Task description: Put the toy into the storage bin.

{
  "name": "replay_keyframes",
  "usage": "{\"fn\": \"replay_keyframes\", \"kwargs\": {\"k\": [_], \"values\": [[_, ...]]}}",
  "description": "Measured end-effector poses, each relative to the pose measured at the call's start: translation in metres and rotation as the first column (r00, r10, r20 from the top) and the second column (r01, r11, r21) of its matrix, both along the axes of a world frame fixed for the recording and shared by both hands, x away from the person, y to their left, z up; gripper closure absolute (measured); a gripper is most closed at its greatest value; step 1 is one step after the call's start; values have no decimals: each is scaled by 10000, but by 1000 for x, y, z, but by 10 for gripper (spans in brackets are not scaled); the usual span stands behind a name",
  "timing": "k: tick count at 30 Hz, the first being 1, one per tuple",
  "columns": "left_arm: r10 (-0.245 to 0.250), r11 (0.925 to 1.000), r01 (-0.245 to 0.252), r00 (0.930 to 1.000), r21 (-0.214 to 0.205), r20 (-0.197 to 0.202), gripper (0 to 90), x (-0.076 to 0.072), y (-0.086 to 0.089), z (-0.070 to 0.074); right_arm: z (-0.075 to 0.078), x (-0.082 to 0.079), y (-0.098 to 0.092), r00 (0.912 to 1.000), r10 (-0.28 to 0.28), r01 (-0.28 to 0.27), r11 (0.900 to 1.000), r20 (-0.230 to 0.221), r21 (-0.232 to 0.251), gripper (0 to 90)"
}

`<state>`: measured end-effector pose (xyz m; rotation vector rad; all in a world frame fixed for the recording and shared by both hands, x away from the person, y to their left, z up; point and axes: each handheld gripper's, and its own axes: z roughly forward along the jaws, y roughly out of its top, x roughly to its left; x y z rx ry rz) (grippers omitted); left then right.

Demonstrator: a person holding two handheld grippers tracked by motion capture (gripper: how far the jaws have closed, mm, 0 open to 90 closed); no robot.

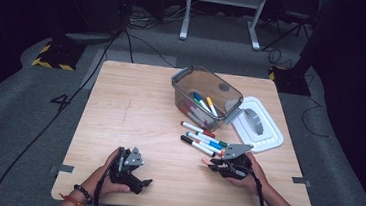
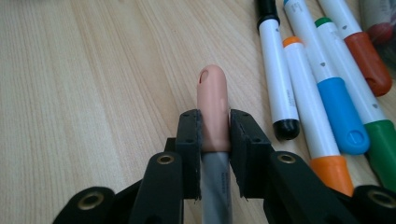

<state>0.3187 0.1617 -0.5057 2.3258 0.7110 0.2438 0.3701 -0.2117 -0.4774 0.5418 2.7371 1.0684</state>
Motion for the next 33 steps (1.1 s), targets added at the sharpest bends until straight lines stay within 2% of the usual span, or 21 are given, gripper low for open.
{"fn": "replay_keyframes", "kwargs": {"k": [16, 23, 33], "values": [[-53, 10000, 52, 10000, -8, -18, 1, 0, 0, 0, 20, 4, -19, 9982, -485, 459, 9963, 340, 732, 747], [-59, 10000, 59, 10000, -16, -9, 1, 0, 0, 0, 28, 5, -25, 9964, -655, 606, 9942, 536, 891, 747], [-54, 10000, 54, 10000, -9, -20, 2, 0, 0, 0, 40, 6, -39, 9907, -1151, 1052, 9861, 727, 1284, 747]]}}
